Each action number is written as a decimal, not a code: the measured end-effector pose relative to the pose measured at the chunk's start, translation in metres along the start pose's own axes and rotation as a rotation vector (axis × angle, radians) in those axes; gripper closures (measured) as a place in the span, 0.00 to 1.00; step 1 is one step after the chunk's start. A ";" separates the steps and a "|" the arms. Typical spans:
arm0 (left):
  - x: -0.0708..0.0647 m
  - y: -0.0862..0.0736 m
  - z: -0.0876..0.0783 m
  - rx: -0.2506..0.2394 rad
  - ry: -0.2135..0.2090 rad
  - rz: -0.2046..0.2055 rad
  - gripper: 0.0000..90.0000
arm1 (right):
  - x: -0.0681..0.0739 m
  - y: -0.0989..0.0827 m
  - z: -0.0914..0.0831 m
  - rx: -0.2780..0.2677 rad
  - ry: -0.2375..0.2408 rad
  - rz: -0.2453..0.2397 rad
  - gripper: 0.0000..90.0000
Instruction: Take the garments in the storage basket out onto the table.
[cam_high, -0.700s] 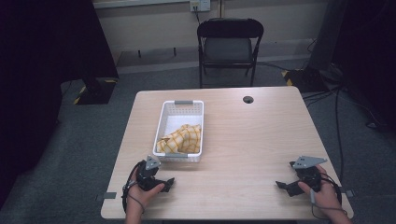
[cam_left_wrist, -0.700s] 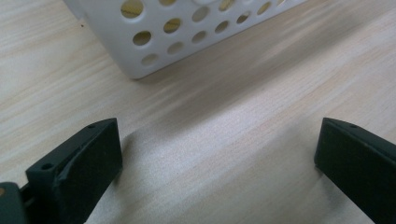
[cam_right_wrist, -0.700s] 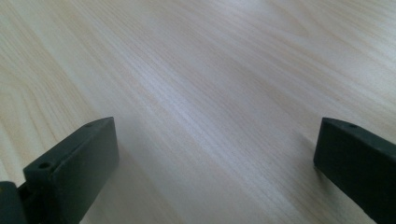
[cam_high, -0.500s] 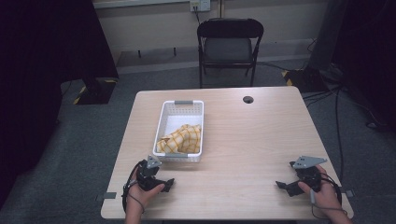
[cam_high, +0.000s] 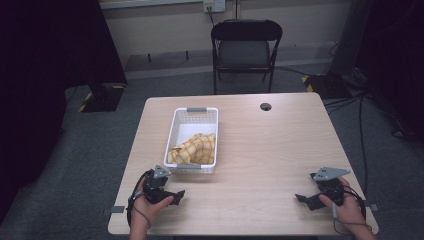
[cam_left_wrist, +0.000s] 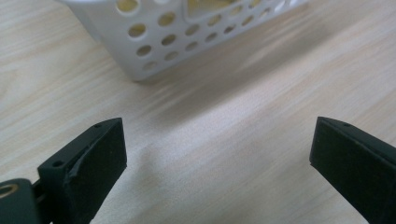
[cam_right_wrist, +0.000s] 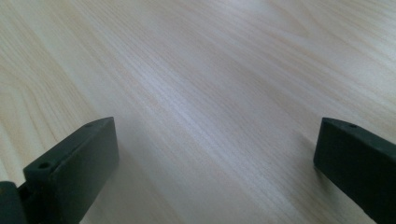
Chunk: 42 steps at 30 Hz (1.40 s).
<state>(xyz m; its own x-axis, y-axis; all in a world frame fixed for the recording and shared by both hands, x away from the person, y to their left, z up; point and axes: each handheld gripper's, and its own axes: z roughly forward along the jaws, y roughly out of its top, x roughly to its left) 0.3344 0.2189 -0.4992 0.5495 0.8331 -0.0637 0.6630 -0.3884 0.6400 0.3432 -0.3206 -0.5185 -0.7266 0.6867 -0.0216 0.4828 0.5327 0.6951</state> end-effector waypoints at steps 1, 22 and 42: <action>0.000 0.002 -0.001 0.002 -0.002 -0.002 0.04 | 0.000 0.000 0.000 0.000 0.000 0.000 0.00; 0.001 0.038 -0.026 -0.021 -0.011 0.008 0.04 | 0.000 0.000 0.000 0.000 0.000 0.000 0.00; 0.004 0.063 -0.034 -0.043 -0.012 0.011 0.04 | 0.000 0.000 0.000 0.000 0.000 0.000 0.00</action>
<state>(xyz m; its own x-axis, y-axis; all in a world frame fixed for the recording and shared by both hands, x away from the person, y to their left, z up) 0.3614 0.2110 -0.4331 0.5631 0.8238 -0.0657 0.6347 -0.3802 0.6728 0.3432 -0.3206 -0.5185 -0.7265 0.6868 -0.0217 0.4828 0.5327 0.6951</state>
